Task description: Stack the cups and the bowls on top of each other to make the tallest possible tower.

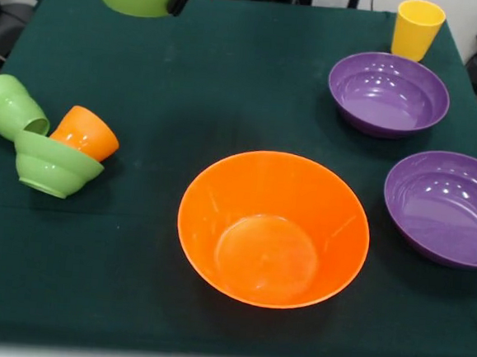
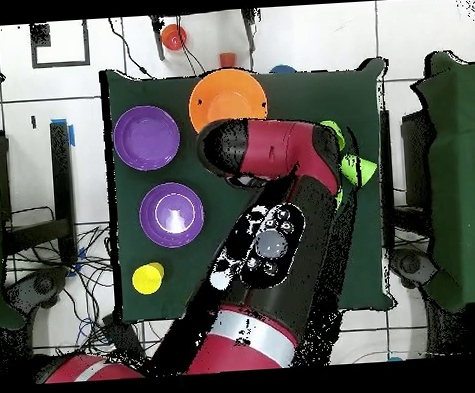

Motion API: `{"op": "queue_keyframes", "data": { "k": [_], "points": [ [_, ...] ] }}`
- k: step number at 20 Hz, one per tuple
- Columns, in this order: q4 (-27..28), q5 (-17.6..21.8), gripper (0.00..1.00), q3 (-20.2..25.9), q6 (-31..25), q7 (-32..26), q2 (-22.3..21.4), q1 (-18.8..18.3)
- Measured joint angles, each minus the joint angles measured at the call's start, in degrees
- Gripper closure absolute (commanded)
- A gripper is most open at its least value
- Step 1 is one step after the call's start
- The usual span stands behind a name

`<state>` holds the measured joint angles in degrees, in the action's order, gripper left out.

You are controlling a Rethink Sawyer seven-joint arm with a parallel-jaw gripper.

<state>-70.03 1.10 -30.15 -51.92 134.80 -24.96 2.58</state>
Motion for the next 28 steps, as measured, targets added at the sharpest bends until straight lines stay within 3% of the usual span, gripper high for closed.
{"op": "queue_keyframes", "data": {
  "k": [19, 28],
  "points": [
    [10.12, 0.05, 1.00, 1.13, -3.99, 0.00, -0.04, -1.60],
    [11.82, 0.12, 1.00, 2.01, -4.13, 0.00, -0.03, -3.39]
  ]
}}
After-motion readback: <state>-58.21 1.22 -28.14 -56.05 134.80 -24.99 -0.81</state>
